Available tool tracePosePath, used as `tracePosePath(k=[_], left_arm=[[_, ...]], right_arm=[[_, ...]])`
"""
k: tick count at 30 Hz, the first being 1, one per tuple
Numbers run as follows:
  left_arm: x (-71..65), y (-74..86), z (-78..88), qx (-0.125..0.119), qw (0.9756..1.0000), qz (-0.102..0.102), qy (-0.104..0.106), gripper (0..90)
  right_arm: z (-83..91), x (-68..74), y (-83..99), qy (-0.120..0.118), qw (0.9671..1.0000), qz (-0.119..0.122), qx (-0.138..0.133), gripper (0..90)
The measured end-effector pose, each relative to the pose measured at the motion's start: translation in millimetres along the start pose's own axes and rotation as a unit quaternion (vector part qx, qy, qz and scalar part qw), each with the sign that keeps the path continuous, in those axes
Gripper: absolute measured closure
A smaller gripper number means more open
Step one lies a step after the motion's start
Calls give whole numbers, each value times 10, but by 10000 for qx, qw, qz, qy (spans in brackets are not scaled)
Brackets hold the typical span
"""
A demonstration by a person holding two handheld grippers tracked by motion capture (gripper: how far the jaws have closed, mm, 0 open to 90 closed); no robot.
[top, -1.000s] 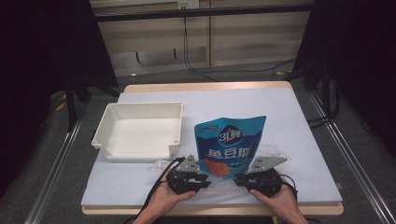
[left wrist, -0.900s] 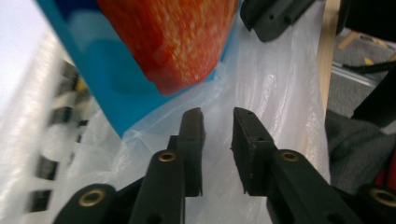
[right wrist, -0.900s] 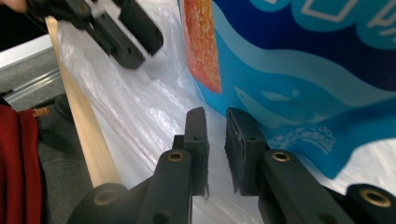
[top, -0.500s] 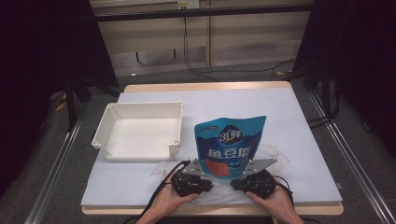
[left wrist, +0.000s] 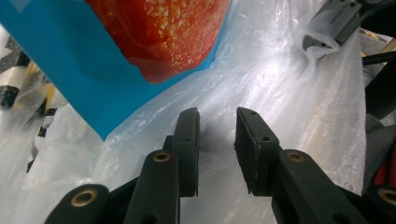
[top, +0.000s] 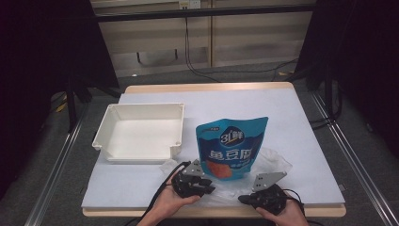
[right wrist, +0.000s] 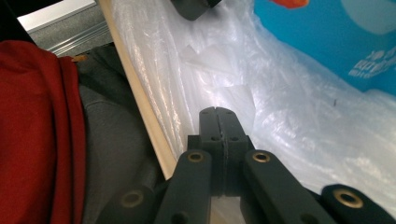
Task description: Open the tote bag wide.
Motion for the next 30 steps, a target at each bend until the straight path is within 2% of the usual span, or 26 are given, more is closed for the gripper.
tracePosePath(k=[3,4,5,8,10,12,13,14,15,16,18,20,22,23,25,26,30], left_arm=[[-15,1,-6,-3,10000,-34,-52,693],[-22,6,-1,38,10000,-71,10,683],[-19,14,6,96,9998,-146,-24,670],[-53,26,21,113,9998,-169,41,669],[-66,33,33,102,9999,-124,49,669],[-53,39,71,196,9996,-196,40,661],[-57,27,90,180,9997,-125,56,649],[-61,8,90,28,10000,-68,59,633],[-52,1,121,97,9999,-118,23,622],[-61,-23,127,-56,10000,-48,14,608],[-56,-47,182,-100,9999,-41,6,554],[-63,-76,212,-290,9996,-19,56,520],[-52,-82,271,-280,9996,-26,46,489],[-55,-98,293,-448,9989,43,92,479],[-46,-107,358,-468,9988,46,148,467],[-45,-123,385,-572,9982,77,154,465],[-27,-184,518,-718,9974,-15,102,459]], right_arm=[[23,12,20,8,10000,0,14,900],[25,17,21,17,10000,-15,27,900],[22,11,18,13,10000,12,13,900],[24,2,13,-12,10000,-29,-46,900],[49,-20,-13,27,9998,-74,-178,900],[99,-61,-54,106,9990,-207,-387,874],[125,-83,-69,164,9985,-231,-467,863],[151,-99,-82,219,9980,-251,-541,850],[182,-116,-95,267,9972,-312,-624,837],[213,-133,-108,274,9964,-352,-716,823],[277,-176,-124,375,9950,-410,-835,789],[334,-226,-136,421,9928,-529,-988,762],[383,-271,-149,433,9906,-638,-1128,727],[408,-284,-163,441,9893,-674,-1218,710],[456,-309,-190,462,9865,-745,-1384,673],[469,-316,-197,509,9855,-757,-1429,652],[499,-315,-196,599,9842,-758,-1483,587]])
Point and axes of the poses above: each handheld gripper's, and its own axes: z roughly backward along the jaws, y roughly out of its underside, x roughly to its left, the point moved 7 cm from there along -z, roughly forward along the jaws, and after that the axes turned 9 degrees about y, right-handed, at the moved point
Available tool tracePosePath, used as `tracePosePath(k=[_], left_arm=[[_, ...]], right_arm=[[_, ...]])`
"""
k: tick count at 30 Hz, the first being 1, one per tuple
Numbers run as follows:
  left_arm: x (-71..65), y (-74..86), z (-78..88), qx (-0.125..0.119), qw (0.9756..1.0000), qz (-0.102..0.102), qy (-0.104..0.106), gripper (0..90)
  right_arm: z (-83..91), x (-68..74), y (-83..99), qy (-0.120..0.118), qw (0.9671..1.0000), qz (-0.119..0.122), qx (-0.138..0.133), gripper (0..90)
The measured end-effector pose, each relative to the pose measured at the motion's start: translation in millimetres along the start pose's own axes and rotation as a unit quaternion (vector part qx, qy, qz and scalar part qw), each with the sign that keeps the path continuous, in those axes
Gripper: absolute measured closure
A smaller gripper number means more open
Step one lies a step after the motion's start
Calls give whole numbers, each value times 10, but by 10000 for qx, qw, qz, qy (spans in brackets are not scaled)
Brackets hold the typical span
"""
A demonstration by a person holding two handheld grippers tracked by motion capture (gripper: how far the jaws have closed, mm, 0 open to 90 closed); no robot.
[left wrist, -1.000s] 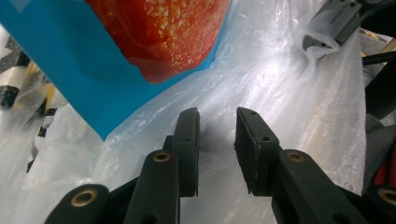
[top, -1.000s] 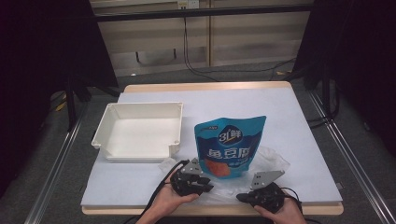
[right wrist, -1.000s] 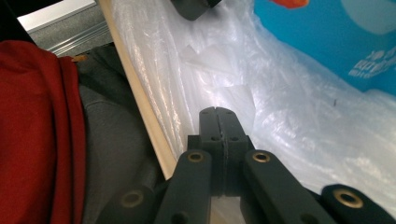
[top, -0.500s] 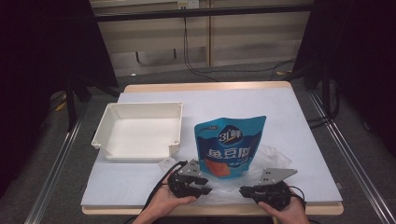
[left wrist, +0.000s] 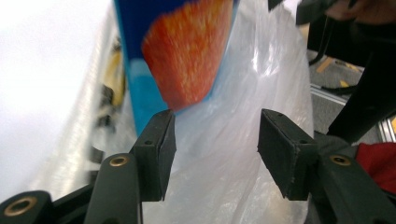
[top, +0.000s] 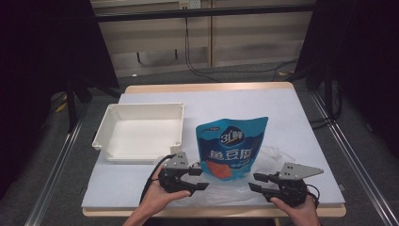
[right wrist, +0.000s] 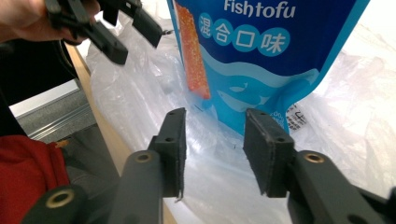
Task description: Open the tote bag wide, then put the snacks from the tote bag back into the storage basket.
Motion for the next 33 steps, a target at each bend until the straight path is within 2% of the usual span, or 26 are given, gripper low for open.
tracePosePath(k=[3,5,10,12,14,16,18,21,24,26,27,29,33], left_arm=[[15,-60,108,-176,9998,77,-51,452],[25,-97,209,-235,9997,11,-79,449],[50,-151,376,-370,9993,29,-98,439],[64,-162,441,-340,9993,-6,-171,428],[87,-180,534,-428,9986,-119,-288,421],[115,-186,617,-519,9981,-56,-313,405],[132,-189,692,-519,9979,-43,-384,403],[116,-204,782,-438,9984,55,-339,418],[98,-236,852,-405,9984,-7,-391,423],[114,-277,890,-416,9981,31,-463,395],[117,-298,908,-397,9981,67,-465,367],[96,-351,945,-353,9985,88,-404,387],[89,-487,1032,-552,9977,18,-382,390]], right_arm=[[34,10,-4,18,10000,24,-74,562],[74,16,-6,67,9999,6,-134,546],[155,-27,2,173,9996,-29,-215,505],[173,-50,2,203,9995,-55,-254,498],[194,-56,0,254,9992,-57,-294,481],[211,-51,9,275,9992,-64,-285,465],[224,-53,28,294,9992,-49,-265,451],[229,-76,41,286,9992,-108,-258,436],[236,-74,42,337,9989,-124,-294,414],[243,-63,47,340,9988,-113,-320,418],[249,-53,55,312,9989,-124,-326,418],[263,-60,58,349,9986,-129,-377,398],[309,-82,17,364,9971,-201,-641,354]])
Point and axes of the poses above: each handheld gripper's, and its own axes: z roughly backward along the jaws, y roughly out of its underside, x roughly to its left, the point moved 7 cm from there along -z, roughly forward along the jaws, and after that the axes turned 9 degrees about y, right-handed, at the moved point
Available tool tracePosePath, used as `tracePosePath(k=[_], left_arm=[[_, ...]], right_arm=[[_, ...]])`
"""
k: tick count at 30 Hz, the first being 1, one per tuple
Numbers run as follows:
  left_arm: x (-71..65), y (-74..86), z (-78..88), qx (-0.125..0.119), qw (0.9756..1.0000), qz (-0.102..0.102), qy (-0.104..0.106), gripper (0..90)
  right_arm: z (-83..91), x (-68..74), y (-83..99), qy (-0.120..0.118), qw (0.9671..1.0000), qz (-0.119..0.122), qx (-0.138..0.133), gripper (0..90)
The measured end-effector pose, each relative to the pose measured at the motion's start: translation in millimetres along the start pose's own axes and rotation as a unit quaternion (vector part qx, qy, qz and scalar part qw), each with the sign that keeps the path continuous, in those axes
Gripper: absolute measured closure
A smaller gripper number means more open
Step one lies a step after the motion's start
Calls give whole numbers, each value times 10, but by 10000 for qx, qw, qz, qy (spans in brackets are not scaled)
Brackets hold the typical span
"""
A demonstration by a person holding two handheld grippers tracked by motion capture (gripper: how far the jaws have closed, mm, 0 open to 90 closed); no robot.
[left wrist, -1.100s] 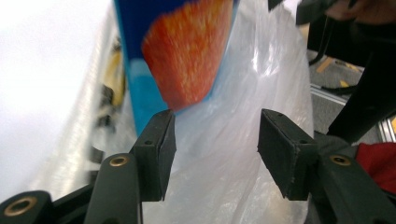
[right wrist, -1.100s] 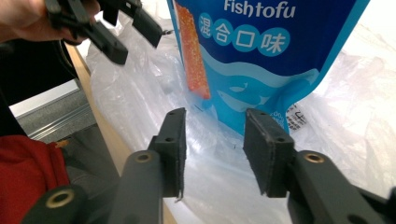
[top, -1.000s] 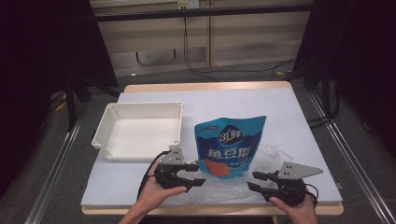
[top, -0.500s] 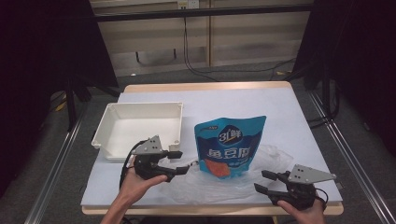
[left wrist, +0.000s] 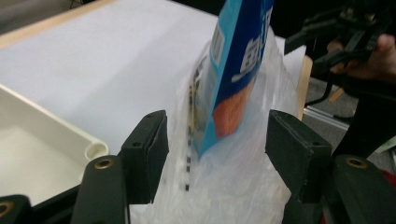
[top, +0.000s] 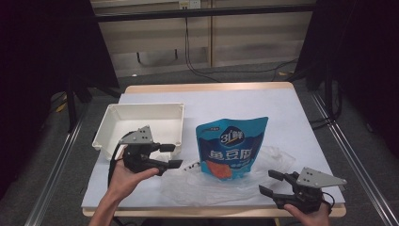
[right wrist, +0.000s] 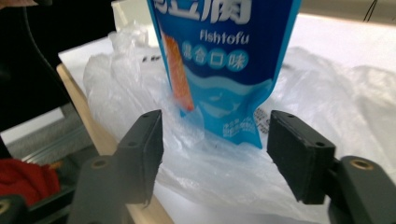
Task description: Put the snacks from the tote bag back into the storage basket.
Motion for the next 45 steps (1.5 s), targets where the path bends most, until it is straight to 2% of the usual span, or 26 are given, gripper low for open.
tracePosePath(k=[3,6,10,15,20,26,30,34,36,40,41,42,43,44,45], left_arm=[[10,-98,28,-11,9999,-96,42,411],[-12,-200,36,-16,9997,-211,113,458],[-61,-321,-1,100,9991,-380,138,507],[-117,-488,-23,195,9977,-647,86,554],[-173,-633,-121,313,9959,-824,177,629],[-145,-760,-197,456,9956,-792,191,684],[-133,-852,-228,474,9949,-846,282,682],[-134,-915,-300,632,9934,-905,299,678],[-121,-936,-343,726,9931,-851,338,675],[-91,-977,-406,891,9915,-852,408,764],[-84,-982,-420,948,9905,-897,438,780],[-88,-984,-440,962,9904,-878,463,805],[-81,-978,-449,1075,9894,-866,446,825],[-80,-983,-470,1058,9901,-797,458,831],[-79,-984,-475,1114,9897,-764,473,834]], right_arm=[[39,-7,0,28,9999,-35,-125,341],[54,15,-5,-55,9997,-104,-193,330],[92,62,27,-78,9996,-189,-215,302],[119,72,47,-61,9997,-140,-209,273],[107,73,41,-48,9997,-105,-219,259],[84,66,45,-54,9998,-90,-172,260],[62,74,49,-77,9999,-64,-141,260],[60,73,50,-82,9999,-56,-132,259],[60,64,52,-49,9999,-40,-124,256],[60,53,53,-16,9999,-28,-108,249],[61,52,53,-16,9999,-32,-108,247],[62,51,54,-13,9999,-25,-106,247],[64,49,55,-2,9999,-18,-101,247],[63,49,56,-11,9999,-24,-97,246],[60,50,57,-20,10000,-23,-92,245]])
Point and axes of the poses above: each handheld gripper's, and its own axes: z roughly backward along the jaws, y roughly out of its underside, x roughly to its left, the point moved 7 cm from there along -z, roughly forward along the jaws, and after that the axes turned 9 degrees about y, right-handed, at the moved point
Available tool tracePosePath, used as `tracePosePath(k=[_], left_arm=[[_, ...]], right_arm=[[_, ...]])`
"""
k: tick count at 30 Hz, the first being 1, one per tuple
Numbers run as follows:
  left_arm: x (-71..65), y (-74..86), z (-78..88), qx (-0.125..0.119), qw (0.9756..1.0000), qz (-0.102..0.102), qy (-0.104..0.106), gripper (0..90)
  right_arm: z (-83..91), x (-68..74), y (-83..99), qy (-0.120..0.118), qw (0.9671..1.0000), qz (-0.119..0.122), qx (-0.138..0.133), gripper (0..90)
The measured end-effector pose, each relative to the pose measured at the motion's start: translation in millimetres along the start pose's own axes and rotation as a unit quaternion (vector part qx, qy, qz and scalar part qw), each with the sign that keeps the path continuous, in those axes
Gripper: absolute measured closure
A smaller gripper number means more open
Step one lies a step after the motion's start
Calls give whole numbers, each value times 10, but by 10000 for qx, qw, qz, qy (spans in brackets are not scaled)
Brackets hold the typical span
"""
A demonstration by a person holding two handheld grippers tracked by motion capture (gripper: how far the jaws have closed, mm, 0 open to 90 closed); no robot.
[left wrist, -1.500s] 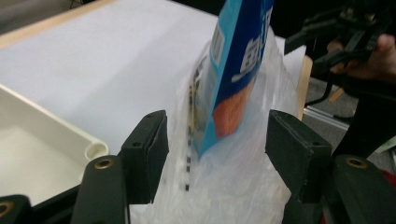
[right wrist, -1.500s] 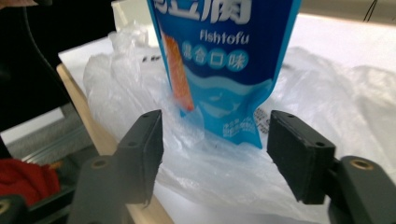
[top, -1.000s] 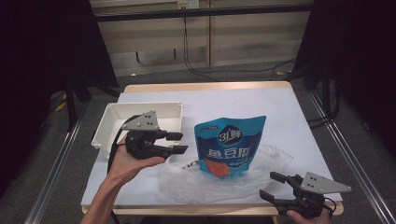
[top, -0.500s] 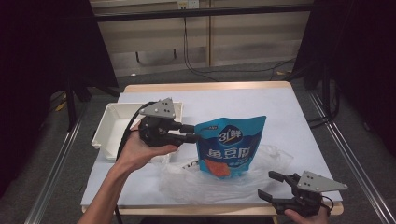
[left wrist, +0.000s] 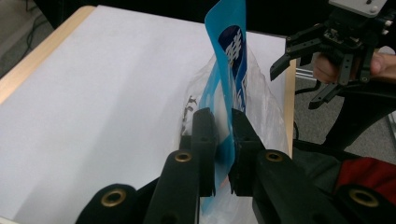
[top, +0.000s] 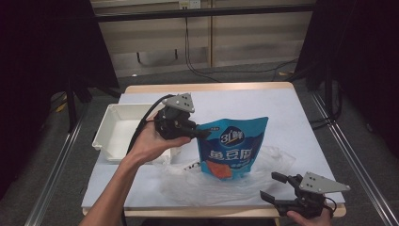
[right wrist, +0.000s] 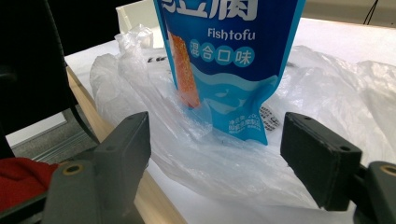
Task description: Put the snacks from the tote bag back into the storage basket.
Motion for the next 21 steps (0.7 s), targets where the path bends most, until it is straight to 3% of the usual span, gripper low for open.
tracePosePath(k=[6,10,15,17,21], left_arm=[[6,-22,-50,244,9996,-95,127,807],[5,-36,-134,334,9993,-138,86,767],[18,-42,-236,427,9990,-35,129,683],[18,-40,-261,485,9987,-89,134,704],[31,-28,-294,532,9985,-6,153,792]], right_arm=[[-18,8,3,-21,10000,24,20,245],[-38,20,-2,-28,10000,44,43,245],[-35,24,2,-46,10000,65,49,245],[-28,18,1,-28,10000,57,42,245],[-21,14,1,-17,10000,43,43,242]])
Point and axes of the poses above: each handheld gripper's, and its own axes: z roughly backward along the jaws, y roughly out of its underside, x roughly to its left, the point moved 7 cm from there along -z, roughly forward along the jaws, and after that the axes turned 9 degrees about y, right-handed, at the moved point
